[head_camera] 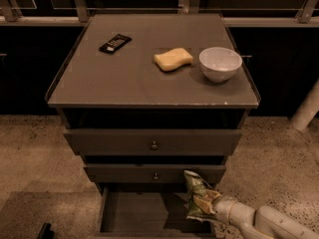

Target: Place green jalapeno chip bag into bottom drawer

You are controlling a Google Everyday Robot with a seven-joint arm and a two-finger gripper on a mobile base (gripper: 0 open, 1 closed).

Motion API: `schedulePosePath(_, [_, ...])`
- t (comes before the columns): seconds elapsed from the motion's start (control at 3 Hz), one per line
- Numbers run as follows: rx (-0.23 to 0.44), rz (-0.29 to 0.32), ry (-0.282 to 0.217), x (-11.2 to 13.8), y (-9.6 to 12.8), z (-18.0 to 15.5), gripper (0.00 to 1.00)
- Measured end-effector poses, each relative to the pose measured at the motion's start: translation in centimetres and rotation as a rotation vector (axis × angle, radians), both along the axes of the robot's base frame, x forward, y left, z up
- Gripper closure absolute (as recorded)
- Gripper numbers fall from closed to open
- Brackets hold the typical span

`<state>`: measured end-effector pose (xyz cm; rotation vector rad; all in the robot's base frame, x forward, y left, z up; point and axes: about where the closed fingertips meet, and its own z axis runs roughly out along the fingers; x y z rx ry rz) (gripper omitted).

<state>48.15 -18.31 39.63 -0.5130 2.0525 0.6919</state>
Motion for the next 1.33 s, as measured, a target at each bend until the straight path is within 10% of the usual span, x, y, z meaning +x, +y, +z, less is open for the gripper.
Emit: schedulePosePath(1.33, [0.037,-0.094,0.265,0.8,2.0,-16.2,1.0])
